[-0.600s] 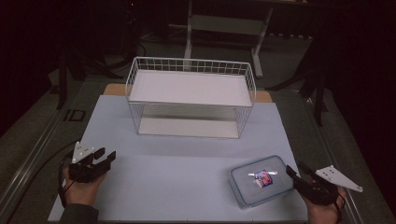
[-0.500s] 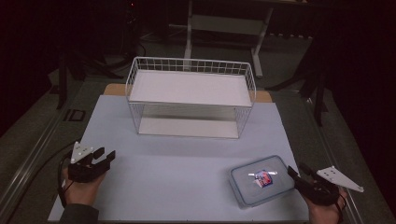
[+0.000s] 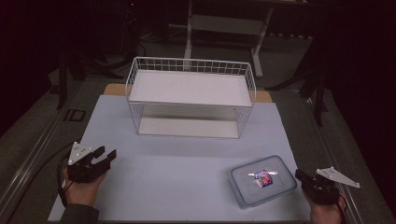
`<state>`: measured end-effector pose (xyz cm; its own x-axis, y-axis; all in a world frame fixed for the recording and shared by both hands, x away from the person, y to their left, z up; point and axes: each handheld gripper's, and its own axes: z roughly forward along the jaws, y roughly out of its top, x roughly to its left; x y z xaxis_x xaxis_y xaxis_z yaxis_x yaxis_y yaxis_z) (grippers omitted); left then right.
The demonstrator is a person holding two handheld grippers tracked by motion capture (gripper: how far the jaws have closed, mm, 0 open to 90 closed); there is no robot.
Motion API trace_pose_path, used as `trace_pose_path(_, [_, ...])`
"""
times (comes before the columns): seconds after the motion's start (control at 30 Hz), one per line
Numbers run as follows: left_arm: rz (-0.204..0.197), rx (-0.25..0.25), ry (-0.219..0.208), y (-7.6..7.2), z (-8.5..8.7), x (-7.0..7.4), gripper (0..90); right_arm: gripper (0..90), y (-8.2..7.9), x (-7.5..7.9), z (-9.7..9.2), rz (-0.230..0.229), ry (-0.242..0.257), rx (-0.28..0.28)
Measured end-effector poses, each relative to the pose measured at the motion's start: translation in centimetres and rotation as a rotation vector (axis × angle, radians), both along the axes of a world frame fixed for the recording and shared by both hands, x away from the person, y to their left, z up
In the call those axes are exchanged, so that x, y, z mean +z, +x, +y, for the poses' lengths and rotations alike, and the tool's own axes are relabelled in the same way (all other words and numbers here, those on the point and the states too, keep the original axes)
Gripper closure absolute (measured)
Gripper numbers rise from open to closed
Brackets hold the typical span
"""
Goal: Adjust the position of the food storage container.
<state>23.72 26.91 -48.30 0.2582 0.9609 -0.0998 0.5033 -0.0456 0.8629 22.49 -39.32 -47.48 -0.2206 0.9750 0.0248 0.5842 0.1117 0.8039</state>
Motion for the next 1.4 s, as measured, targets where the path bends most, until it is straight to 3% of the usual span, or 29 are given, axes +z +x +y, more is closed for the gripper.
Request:
trace_pose_path(0.27, [-0.014, -0.005, -0.001, -0.1, -0.2, 0.1, 51.9, 89.8, 0.2, -0.9, -0.3, 0.09, 0.011, -0.008])
trace_pose_path(0.43, [-0.011, -0.014, 0.004, 0.0, -0.3, 0.1, 52.0, 90.0, 0.2, -1.0, -0.8, 0.102, 0.065, -0.001])
trace_pose_path(0.73, [-0.023, -0.048, 0.018, -0.2, -1.1, 0.4, 52.2, 90.0, 0.3, -1.0, 0.4, 0.114, 0.055, 0.05])
trace_pose_path(1.03, [-0.053, -0.121, 0.055, -0.6, -2.9, 1.1, 52.2, 89.9, 0.8, -1.0, 3.0, 0.127, 0.047, 0.133])
trace_pose_path(1.13, [-0.064, -0.144, 0.046, -0.9, -3.3, 1.3, 52.2, 90.0, 1.0, -1.0, 4.0, 0.129, 0.04, 0.169])
trace_pose_path(1.4, [-0.058, -0.253, 0.064, -1.4, -5.5, 1.8, 51.8, 89.9, 1.5, -1.0, 6.3, 0.134, 0.032, 0.248])
